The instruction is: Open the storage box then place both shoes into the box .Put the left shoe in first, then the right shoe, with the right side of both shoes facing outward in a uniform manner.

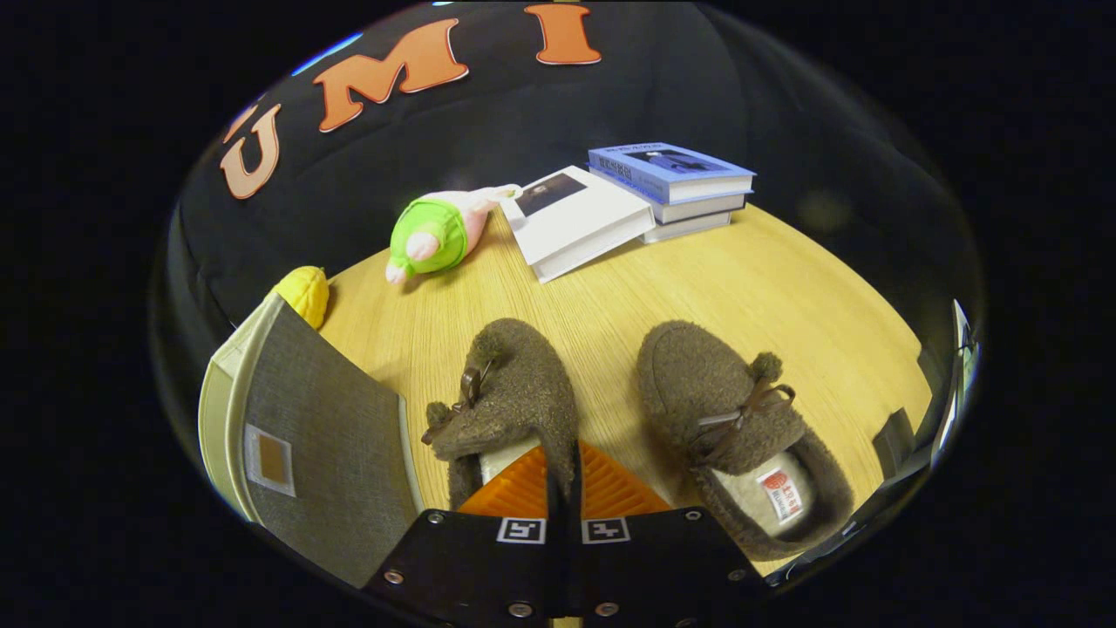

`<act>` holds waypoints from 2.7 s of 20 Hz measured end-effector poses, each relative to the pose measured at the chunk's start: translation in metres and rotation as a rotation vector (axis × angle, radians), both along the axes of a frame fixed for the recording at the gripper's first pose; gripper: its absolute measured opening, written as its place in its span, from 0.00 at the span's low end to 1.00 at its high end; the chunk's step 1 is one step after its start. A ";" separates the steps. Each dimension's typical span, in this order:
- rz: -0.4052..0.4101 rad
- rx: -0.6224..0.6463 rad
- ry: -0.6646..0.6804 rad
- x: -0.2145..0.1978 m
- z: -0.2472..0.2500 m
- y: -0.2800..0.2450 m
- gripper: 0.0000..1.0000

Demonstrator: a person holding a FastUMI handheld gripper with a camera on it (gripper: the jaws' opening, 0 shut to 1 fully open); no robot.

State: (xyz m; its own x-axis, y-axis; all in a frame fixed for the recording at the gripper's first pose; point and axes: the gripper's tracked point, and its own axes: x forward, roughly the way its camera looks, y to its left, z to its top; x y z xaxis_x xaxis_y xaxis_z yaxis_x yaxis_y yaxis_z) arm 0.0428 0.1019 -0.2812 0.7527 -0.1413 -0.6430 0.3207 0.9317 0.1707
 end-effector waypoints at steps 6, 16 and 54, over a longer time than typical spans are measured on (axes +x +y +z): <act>-0.003 0.030 -0.080 0.002 0.066 0.008 0.01; 0.056 0.092 -0.200 -0.004 0.163 0.071 0.01; 0.318 0.146 -0.054 -0.013 0.098 0.254 0.99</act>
State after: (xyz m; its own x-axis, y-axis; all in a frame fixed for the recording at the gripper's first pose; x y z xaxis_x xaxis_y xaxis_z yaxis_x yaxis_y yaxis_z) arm 0.0293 0.3557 -0.1832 0.7777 0.1963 -0.5972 0.0050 0.9481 0.3180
